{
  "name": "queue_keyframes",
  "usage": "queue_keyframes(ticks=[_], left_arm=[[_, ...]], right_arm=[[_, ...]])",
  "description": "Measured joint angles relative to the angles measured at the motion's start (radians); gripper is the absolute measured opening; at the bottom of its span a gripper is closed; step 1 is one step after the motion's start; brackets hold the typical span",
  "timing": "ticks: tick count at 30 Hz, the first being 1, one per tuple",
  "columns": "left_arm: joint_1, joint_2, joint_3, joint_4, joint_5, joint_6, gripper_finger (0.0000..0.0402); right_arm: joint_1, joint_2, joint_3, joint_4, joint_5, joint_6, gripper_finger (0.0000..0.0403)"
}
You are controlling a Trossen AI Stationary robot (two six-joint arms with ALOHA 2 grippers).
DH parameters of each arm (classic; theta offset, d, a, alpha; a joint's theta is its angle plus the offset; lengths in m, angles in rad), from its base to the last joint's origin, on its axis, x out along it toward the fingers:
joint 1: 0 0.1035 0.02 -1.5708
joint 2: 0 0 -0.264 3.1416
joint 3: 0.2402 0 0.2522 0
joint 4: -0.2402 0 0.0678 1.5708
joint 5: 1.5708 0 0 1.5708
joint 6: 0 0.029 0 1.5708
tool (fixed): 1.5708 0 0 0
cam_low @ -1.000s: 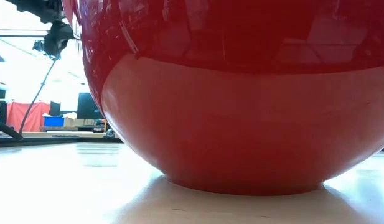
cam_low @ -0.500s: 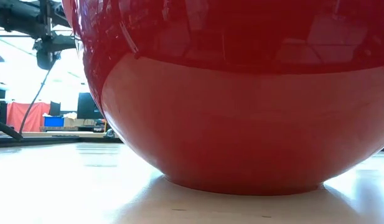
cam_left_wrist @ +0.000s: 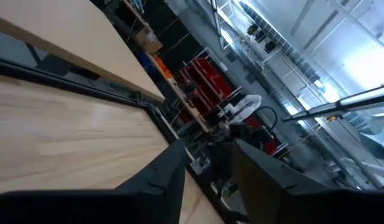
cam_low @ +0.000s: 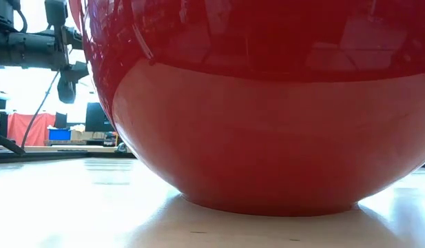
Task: Nest bowls inside each other
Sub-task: Return to Home Position
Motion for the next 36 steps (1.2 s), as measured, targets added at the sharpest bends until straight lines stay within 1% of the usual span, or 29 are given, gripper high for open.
queue_keyframes(ticks=[4, 6, 9, 13, 16, 18, 21, 23, 25, 28, 36], left_arm=[[0.000, -0.001, 0.000, -0.001, -0.005, -0.011, 0.0117], [0.000, -0.001, 0.000, -0.014, -0.005, -0.021, 0.0108], [0.000, -0.001, 0.000, -0.078, -0.006, -0.021, 0.0096], [0.000, -0.001, 0.000, -0.169, -0.021, -0.020, 0.0083], [-0.001, 0.008, 0.000, -0.203, 0.027, -0.019, 0.0080], [-0.002, 0.021, 0.000, -0.204, 0.068, 0.065, 0.0080], [-0.002, 0.041, 0.000, -0.206, 0.129, 0.300, 0.0080], [-0.002, 0.053, 0.000, -0.207, 0.132, 0.439, 0.0080], [-0.002, 0.054, 0.000, -0.207, 0.132, 0.528, 0.0080], [-0.002, 0.057, 0.000, -0.206, 0.132, 0.583, 0.0080], [-0.002, 0.058, 0.000, -0.205, 0.133, 0.570, 0.0080]], right_arm=[[0.000, 0.000, 0.000, 0.077, -0.045, -0.002, 0.0160], [0.000, 0.000, 0.000, 0.087, -0.053, -0.005, 0.0160], [0.000, -0.001, -0.014, 0.098, -0.053, 0.002, 0.0160], [0.000, 0.000, -0.063, 0.083, -0.053, 0.053, 0.0160], [0.000, 0.000, -0.095, 0.083, -0.053, 0.075, 0.0160], [0.000, 0.002, -0.100, 0.086, -0.055, 0.050, 0.0160], [0.000, 0.007, -0.100, 0.087, -0.060, -0.104, 0.0160], [0.000, 0.007, -0.100, 0.085, -0.078, -0.208, 0.0160], [0.000, 0.007, -0.100, 0.094, -0.084, -0.269, 0.0160], [0.000, 0.007, -0.100, 0.103, -0.083, -0.290, 0.0160], [0.000, 0.007, -0.100, 0.115, -0.083, -0.290, 0.0160]])
